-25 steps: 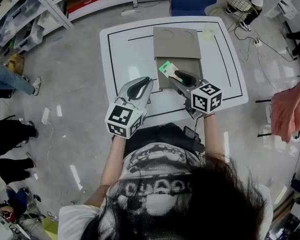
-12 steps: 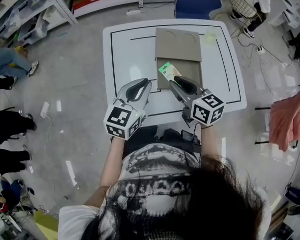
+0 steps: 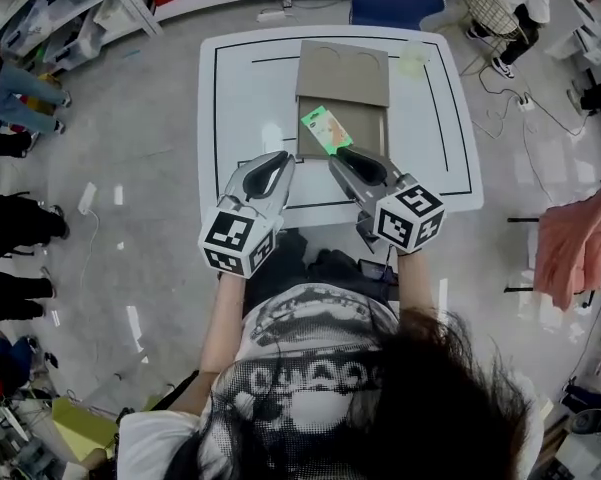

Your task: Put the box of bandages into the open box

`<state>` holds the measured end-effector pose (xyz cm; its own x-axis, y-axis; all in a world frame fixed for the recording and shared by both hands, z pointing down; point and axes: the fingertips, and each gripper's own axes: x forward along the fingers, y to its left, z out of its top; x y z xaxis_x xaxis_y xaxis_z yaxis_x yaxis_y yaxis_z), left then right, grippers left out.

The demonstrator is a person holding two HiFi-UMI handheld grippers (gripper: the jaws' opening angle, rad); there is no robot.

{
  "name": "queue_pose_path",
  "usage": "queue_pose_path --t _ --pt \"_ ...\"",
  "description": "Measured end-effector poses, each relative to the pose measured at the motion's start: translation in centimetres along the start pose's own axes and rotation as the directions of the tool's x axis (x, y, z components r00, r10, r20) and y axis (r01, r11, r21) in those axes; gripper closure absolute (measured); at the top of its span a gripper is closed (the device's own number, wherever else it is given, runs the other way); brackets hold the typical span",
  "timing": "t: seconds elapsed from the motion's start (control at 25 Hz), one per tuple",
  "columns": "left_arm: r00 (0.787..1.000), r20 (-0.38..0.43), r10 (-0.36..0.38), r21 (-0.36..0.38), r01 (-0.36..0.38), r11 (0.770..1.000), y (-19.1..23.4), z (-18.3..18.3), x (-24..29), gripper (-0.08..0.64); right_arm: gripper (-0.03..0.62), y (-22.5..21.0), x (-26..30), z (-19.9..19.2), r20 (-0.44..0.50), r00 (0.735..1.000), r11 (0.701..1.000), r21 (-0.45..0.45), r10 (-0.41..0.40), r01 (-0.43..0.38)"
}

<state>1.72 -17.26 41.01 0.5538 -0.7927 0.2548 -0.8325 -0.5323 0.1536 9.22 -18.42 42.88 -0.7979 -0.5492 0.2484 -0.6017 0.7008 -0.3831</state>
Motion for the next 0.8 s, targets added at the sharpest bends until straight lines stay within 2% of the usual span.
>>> queue_pose_path --t 0.4,0.8 --pt "0.999 -0.001 0.033 0.000 -0.033 0.999 -6.5 -1.9 -2.4 0.560 0.548 2.6 -5.6 -1.8 0.016 0.998 0.998 -0.017 0.064 -0.063" --pt "0.998 0.009 0.058 -0.014 -0.058 0.998 -9.3 -3.1 -3.9 0.560 0.606 3.8 -8.2 -2.7 0.041 0.995 0.996 -0.017 0.087 -0.086"
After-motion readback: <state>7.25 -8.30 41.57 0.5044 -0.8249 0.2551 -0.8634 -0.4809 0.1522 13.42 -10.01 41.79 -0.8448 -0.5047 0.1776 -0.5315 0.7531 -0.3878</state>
